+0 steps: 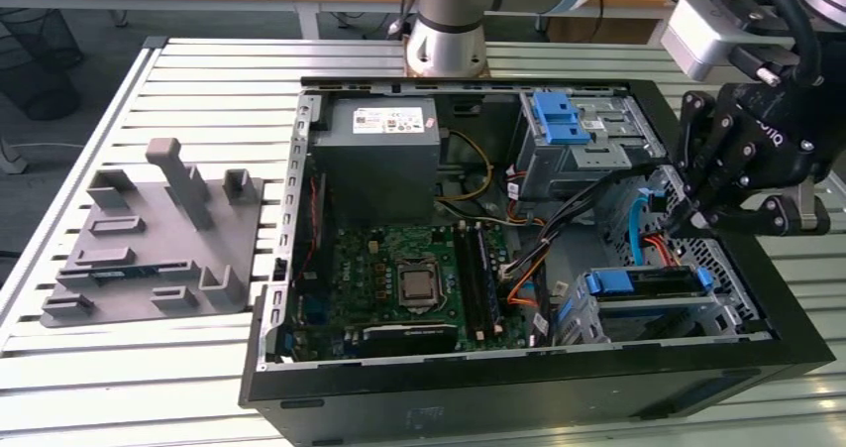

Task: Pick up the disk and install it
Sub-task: 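Insert the second disk wire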

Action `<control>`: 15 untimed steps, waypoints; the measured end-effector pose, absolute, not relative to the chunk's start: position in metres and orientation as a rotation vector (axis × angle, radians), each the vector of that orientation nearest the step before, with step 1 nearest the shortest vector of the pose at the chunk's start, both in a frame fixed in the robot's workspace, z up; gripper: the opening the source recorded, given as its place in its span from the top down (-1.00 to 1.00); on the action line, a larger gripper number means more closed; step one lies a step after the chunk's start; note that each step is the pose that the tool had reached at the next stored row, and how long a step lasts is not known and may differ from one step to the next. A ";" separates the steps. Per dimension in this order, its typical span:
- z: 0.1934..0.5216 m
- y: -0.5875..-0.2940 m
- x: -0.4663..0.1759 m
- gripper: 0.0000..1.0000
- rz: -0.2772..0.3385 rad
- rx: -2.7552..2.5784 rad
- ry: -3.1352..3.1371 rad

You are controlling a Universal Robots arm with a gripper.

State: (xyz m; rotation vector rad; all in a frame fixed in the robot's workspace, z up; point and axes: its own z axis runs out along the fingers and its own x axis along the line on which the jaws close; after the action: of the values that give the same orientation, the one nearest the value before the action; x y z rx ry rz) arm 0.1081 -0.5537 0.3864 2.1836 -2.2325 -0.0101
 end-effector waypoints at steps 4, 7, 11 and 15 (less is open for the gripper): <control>0.387 -0.551 0.107 0.79 -0.009 2.184 -2.233; 0.387 -0.547 0.106 0.79 -0.009 2.184 -2.233; 0.387 -0.539 0.106 0.79 -0.009 2.184 -2.233; 0.389 -0.534 0.106 0.79 -0.009 2.184 -2.233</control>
State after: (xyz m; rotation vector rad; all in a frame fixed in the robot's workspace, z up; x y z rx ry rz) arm 0.1059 -0.5343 0.3888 2.1841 -2.2330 -0.0088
